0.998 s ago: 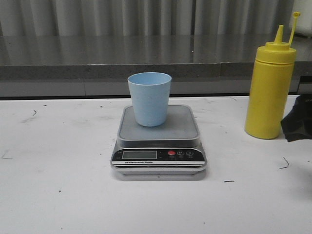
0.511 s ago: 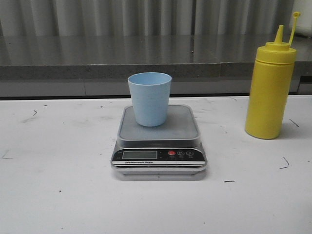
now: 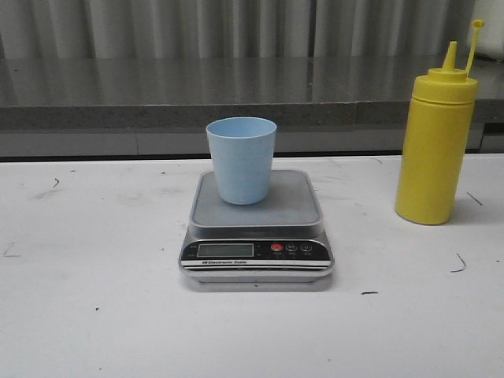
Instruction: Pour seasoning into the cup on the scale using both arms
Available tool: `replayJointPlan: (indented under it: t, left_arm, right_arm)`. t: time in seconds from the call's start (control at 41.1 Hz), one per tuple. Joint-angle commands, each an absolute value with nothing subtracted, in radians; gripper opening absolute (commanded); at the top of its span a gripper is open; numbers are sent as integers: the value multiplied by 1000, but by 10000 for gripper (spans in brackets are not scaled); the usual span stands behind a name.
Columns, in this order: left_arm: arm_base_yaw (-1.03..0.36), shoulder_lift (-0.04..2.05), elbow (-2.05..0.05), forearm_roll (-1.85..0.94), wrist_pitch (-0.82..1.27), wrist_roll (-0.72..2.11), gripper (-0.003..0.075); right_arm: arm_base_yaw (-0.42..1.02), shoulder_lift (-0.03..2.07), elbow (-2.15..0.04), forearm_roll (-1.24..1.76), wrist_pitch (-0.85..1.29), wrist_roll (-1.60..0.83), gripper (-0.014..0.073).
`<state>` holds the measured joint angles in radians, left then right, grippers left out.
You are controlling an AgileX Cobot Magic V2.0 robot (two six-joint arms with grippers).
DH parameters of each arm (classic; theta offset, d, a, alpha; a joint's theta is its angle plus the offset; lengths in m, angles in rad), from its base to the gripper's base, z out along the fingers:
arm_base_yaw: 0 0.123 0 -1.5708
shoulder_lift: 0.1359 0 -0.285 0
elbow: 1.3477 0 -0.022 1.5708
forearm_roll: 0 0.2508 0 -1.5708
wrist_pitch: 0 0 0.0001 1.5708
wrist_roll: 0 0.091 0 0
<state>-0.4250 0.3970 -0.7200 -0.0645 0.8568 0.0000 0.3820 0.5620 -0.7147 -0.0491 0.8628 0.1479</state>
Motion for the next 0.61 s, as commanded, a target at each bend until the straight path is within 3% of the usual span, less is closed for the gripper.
replayJointPlan:
  t: [0.0,0.462,0.535,0.584]
  left_arm:
    - [-424,404,-745,-70,789,-15,388]
    - [-424,404,-744,-70,781,-15,388]
    - [-424,404,-740,-70,763,-15,388]
    - [-424,404,-740,-70,763,-15,388]
  right_arm:
    - [384,500,-726,-50,820,135,654]
    - [384,427,-721,-48,858,123,648]
    - [384,427,-721,-48,859,123,582]
    - [384,427,-721,-48,859,123,495]
